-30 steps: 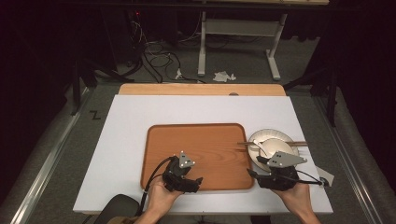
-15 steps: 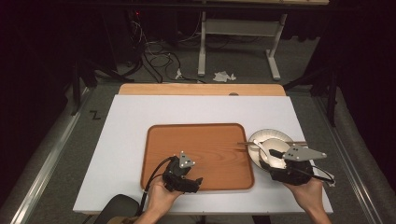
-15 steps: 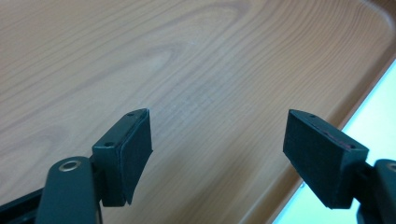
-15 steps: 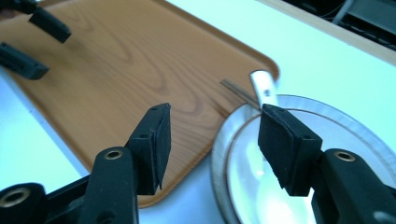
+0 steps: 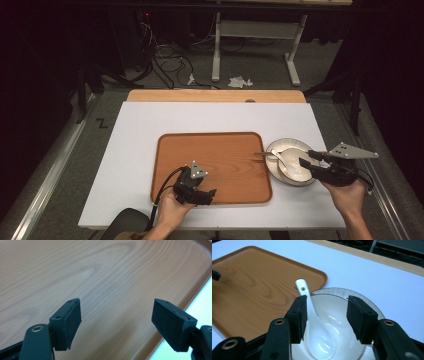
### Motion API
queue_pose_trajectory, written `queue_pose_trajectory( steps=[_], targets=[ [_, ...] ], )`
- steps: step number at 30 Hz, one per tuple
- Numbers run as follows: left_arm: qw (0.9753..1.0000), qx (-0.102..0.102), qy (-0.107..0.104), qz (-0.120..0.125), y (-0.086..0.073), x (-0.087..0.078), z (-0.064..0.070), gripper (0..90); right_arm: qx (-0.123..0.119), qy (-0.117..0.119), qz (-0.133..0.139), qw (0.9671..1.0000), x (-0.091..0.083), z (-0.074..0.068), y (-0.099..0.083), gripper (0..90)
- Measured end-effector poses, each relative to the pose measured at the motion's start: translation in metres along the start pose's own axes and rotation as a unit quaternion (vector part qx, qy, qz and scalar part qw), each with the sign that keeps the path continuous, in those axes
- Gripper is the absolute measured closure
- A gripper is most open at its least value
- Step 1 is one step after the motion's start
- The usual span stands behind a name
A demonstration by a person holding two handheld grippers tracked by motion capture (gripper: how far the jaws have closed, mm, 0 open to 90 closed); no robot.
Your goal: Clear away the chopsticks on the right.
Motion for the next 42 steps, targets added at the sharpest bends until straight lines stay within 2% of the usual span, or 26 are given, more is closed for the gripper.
queue_pose_trajectory(
  steps=[6, 9, 13, 14, 17, 18, 20, 24, 26, 27, 28, 30, 32, 33, 35, 42],
  targets=[
    [1.0000, -0.001, 0.002, 0.001, 0.000, 0.000, 0.000, 23.9, 0.021, -0.021, -0.011, 0.9995, 0.004, 0.022, -0.002, 59.1],
    [1.0000, -0.002, 0.000, 0.001, 0.000, 0.000, 0.000, 23.9, 0.024, -0.023, -0.011, 0.9994, 0.005, 0.029, -0.002, 61.3],
    [1.0000, 0.001, 0.000, -0.002, 0.000, 0.001, 0.000, 23.9, 0.027, -0.036, -0.031, 0.9985, 0.014, 0.046, 0.000, 66.1],
    [1.0000, 0.001, 0.000, -0.002, 0.000, 0.000, 0.000, 23.9, 0.027, -0.036, -0.031, 0.9985, 0.014, 0.046, 0.000, 66.1],
    [1.0000, 0.000, 0.001, -0.001, -0.001, 0.000, 0.000, 23.8, 0.013, -0.043, -0.054, 0.9975, 0.023, 0.052, 0.002, 67.0],
    [1.0000, 0.000, 0.001, -0.002, -0.001, 0.000, 0.000, 23.9, 0.005, -0.050, -0.072, 0.9961, 0.028, 0.055, 0.002, 67.2],
    [1.0000, 0.000, 0.000, -0.003, 0.000, 0.001, 0.000, 23.8, -0.001, -0.055, -0.088, 0.9946, 0.034, 0.060, 0.003, 67.5],
    [1.0000, 0.001, 0.000, -0.004, -0.001, 0.001, 0.000, 23.8, -0.009, -0.064, -0.106, 0.9923, 0.043, 0.067, 0.003, 67.9],
    [1.0000, 0.001, 0.001, -0.005, -0.001, 0.001, 0.000, 23.9, -0.022, -0.064, -0.130, 0.9892, 0.053, 0.071, 0.003, 67.9],
    [1.0000, 0.000, 0.001, -0.005, -0.001, 0.001, 0.001, 23.9, -0.022, -0.064, -0.130, 0.9892, 0.053, 0.071, 0.003, 67.9],
    [1.0000, 0.000, 0.002, -0.005, -0.001, 0.002, 0.001, 23.8, -0.033, -0.063, -0.146, 0.9868, 0.058, 0.072, 0.003, 67.8],
    [1.0000, 0.000, 0.002, -0.004, -0.001, 0.002, 0.001, 23.9, -0.038, -0.061, -0.146, 0.9867, 0.061, 0.072, 0.003, 67.7],
    [1.0000, 0.002, 0.001, -0.008, 0.000, 0.003, 0.000, 23.8, -0.045, -0.056, -0.160, 0.9844, 0.067, 0.072, 0.004, 67.6],
    [1.0000, 0.003, 0.001, -0.008, -0.001, 0.003, 0.001, 23.8, -0.045, -0.056, -0.160, 0.9844, 0.067, 0.072, 0.004, 67.6],
    [1.0000, 0.003, 0.002, -0.007, -0.001, 0.002, 0.001, 23.9, -0.055, -0.050, -0.178, 0.9812, 0.073, 0.073, 0.004, 67.5],
    [0.9999, 0.002, 0.002, -0.010, -0.001, 0.004, 0.001, 23.9, -0.058, -0.043, -0.187, 0.9797, 0.081, 0.073, 0.001, 65.9]
  ],
)
Point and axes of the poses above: each handheld gripper's, and its own axes: x roughly forward along the jaws, y roughly out of its top, z roughly to its right, the point moved 1 cm from there along x, roughly forward along the jaws, and after that the axes turned 8 degrees about -y, right-handed, at the moved point
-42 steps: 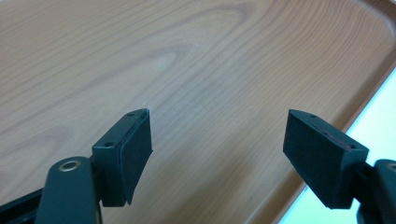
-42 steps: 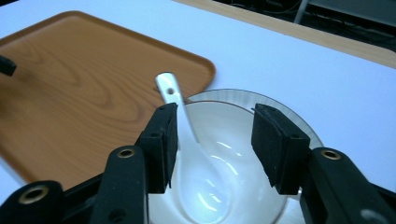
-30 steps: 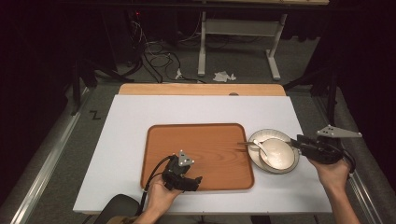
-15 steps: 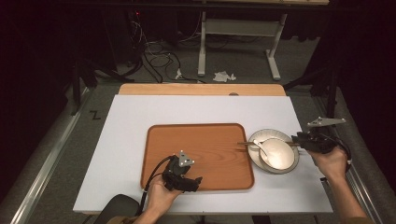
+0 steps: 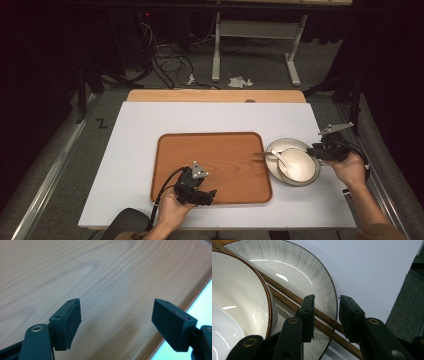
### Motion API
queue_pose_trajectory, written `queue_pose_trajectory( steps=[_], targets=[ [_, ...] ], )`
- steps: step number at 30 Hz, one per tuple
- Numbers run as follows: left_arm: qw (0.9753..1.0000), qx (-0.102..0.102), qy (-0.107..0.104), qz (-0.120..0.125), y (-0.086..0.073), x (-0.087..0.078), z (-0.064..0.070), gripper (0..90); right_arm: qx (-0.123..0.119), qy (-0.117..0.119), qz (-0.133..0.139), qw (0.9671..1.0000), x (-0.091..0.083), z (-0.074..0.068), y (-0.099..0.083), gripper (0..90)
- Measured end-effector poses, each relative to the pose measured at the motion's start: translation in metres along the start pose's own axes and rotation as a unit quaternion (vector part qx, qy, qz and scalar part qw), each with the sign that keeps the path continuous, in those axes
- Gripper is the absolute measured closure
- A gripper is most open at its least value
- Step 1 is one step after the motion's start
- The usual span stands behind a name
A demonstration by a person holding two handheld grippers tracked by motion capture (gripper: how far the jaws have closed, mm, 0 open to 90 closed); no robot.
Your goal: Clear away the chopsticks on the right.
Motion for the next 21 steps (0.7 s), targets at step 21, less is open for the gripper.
queue_pose_trajectory(
  steps=[21],
  targets=[
    [1.0000, -0.002, -0.001, -0.001, 0.000, 0.002, 0.000, 23.9, -0.004, 0.042, -0.028, 0.9987, 0.006, 0.012, 0.007, 61.6]
  ],
)
Point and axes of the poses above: each handheld gripper's, and its own axes: x roughly forward along the jaws, y roughly out of its top, z roughly to its right, the point moved 1 cm from there along x, roughly forward along the jaws, and after that the axes turned 8 degrees about -y, right-handed, at the moved point
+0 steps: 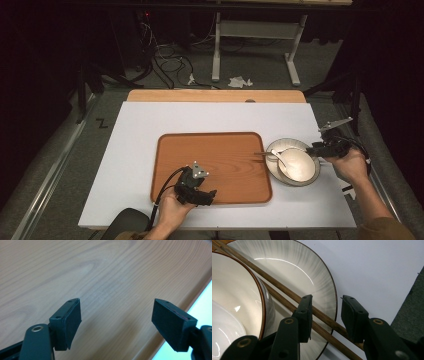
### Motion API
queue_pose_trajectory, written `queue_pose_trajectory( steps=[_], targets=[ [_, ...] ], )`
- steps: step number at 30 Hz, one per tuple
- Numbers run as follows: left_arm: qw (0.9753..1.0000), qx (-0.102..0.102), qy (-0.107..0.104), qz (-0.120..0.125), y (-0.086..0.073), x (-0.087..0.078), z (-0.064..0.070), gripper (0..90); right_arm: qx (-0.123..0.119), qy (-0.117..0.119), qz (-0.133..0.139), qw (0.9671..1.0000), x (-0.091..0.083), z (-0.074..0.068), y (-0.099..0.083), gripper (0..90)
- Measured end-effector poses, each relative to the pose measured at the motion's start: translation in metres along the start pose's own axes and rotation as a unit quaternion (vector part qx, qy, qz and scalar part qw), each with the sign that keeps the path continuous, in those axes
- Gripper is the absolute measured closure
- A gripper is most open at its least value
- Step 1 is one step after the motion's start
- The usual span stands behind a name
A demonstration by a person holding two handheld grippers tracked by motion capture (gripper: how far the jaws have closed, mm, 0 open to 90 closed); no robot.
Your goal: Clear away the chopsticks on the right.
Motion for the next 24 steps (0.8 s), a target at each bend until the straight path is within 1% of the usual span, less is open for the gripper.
queue_pose_trajectory(
  steps=[1, 2, 4, 6, 8, 9, 10, 11, 13, 16, 20, 21, 23, 24],
  targets=[
    [1.0000, 0.000, 0.000, 0.000, 0.0000, -0.0001, 0.0002, 23.9, 0.010, 0.002, 0.001, 0.9999, 0.0002, -0.0002, 0.0004, 61.8],
    [1.0000, 0.000, -0.001, 0.001, 0.0000, -0.0003, 0.0001, 23.9, 0.008, 0.002, 0.001, 1.0000, 0.0004, 0.0005, 0.0005, 62.4],
    [1.0000, -0.001, 0.001, 0.002, -0.0002, -0.0016, -0.0005, 23.9, 0.011, 0.002, 0.004, 0.9999, 0.0008, 0.0002, 0.0014, 65.7],
    [1.0000, -0.001, 0.001, 0.003, -0.0002, -0.0017, -0.0007, 23.9, 0.014, 0.003, 0.003, 0.9999, 0.0006, 0.0000, 0.0018, 66.4],
    [1.0000, -0.001, 0.000, 0.000, -0.0001, -0.0012, -0.0008, 23.9, 0.011, 0.003, 0.002, 0.9999, 0.0009, -0.0002, 0.0027, 66.6],
    [1.0000, 0.000, -0.001, 0.001, -0.0001, -0.0008, -0.0004, 23.9, 0.004, 0.005, -0.004, 1.0000, 0.0009, -0.0001, 0.0032, 64.6],
    [1.0000, 0.000, -0.001, 0.001, -0.0001, -0.0008, -0.0004, 23.9, 0.004, 0.005, -0.004, 1.0000, 0.0009, -0.0001, 0.0032, 64.6],
    [1.0000, 0.000, -0.001, 0.001, -0.0002, -0.0011, -0.0005, 23.9, 0.000, 0.007, -0.013, 0.9999, 0.0006, 0.0006, 0.0028, 63.7],
    [1.0000, 0.000, 0.000, 0.001, -0.0003, -0.0014, -0.0005, 23.9, -0.003, 0.004, -0.015, 0.9999, 0.0007, 0.0015, 0.0024, 63.6],
    [1.0000, 0.000, 0.000, 0.001, -0.0003, -0.0011, -0.0002, 23.9, 0.000, 0.009, -0.013, 0.9999, 0.0013, 0.0028, 0.0023, 63.6],
    [1.0000, 0.000, -0.001, -0.001, -0.0001, 0.0006, 0.0003, 23.8, 0.006, 0.001, -0.009, 0.9999, 0.0025, 0.0017, 0.0029, 63.8],
    [1.0000, 0.001, 0.000, -0.001, -0.0002, 0.0006, 0.0003, 23.9, 0.003, 0.002, -0.008, 1.0000, 0.0027, 0.0018, 0.0030, 64.4],
    [1.0000, 0.001, 0.001, 0.000, -0.0005, 0.0000, 0.0003, 23.9, 0.011, 0.001, -0.001, 0.9999, 0.0041, 0.0014, 0.0033, 66.4],
    [1.0000, 0.001, 0.001, 0.000, -0.0005, 0.0000, 0.0003, 23.9, 0.010, 0.003, -0.001, 0.9999, 0.0042, 0.0017, 0.0032, 67.7]
  ],
)
Point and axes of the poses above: each handheld gripper's, and its own axes: x roughly forward along the jaws, y roughly out of its top, z roughly to its right, the point moved 1 cm from there along x, roughly forward along the jaws, and after that the axes turned 8 degrees about -y, right-handed, at the moved point
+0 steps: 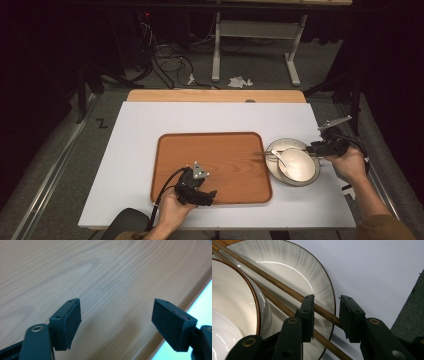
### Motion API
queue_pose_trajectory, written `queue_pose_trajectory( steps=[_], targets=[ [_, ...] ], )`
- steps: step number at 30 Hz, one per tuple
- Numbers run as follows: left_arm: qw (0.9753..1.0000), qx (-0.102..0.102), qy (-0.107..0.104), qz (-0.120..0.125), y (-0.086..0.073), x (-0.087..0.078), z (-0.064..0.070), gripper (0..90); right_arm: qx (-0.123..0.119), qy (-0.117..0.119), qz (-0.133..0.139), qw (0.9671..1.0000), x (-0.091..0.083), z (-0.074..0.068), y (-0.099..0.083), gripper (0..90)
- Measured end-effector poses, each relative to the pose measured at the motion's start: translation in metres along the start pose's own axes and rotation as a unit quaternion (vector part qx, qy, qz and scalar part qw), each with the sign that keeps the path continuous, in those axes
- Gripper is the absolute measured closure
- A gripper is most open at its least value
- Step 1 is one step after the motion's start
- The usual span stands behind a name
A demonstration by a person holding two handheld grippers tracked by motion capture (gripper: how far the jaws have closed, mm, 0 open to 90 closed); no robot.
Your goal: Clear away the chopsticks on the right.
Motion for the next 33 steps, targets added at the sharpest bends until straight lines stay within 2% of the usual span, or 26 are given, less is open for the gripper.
queue_pose_trajectory(
  steps=[3, 9, 14, 18, 25, 28, 30, 33],
  targets=[
    [1.0000, 0.000, -0.001, 0.000, 0.000, 0.000, 0.000, 23.9, 0.004, 0.000, 0.006, 1.0000, 0.001, 0.000, 0.000, 68.4],
    [1.0000, 0.002, 0.000, -0.001, 0.000, 0.000, 0.000, 23.9, 0.002, -0.004, -0.004, 1.0000, 0.001, -0.002, 0.002, 71.6],
    [1.0000, 0.001, -0.001, -0.001, 0.000, 0.000, 0.000, 23.9, -0.013, -0.008, -0.010, 0.9998, 0.000, -0.003, 0.002, 68.5],
    [1.0000, 0.001, 0.001, -0.001, 0.000, 0.000, 0.000, 23.9, -0.019, -0.020, -0.011, 0.9996, 0.000, -0.004, 0.003, 76.0],
    [1.0000, 0.001, -0.001, -0.002, 0.000, 0.001, 0.000, 23.9, -0.022, -0.020, -0.017, 0.9994, 0.000, -0.005, 0.001, 78.4],
    [1.0000, 0.001, 0.000, -0.002, 0.000, 0.001, 0.000, 23.9, -0.030, -0.022, -0.018, 0.9991, 0.001, -0.008, 0.001, 76.7],
    [1.0000, 0.000, 0.000, -0.002, 0.000, 0.001, 0.001, 23.9, -0.047, -0.031, -0.015, 0.9983, 0.004, -0.013, 0.002, 77.1],
    [1.0000, 0.001, 0.000, -0.002, 0.000, 0.001, 0.001, 23.9, -0.054, -0.039, -0.012, 0.9977, 0.004, -0.014, 0.002, 78.9]
  ],
)
Point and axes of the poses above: each handheld gripper's, and its own axes: x roughly forward along the jaws, y roughly out of its top, z roughly to its right, the point moved 1 cm from there along x, roughly forward along the jaws, and after that the axes turned 8 degrees about -y, right-handed, at the moved point
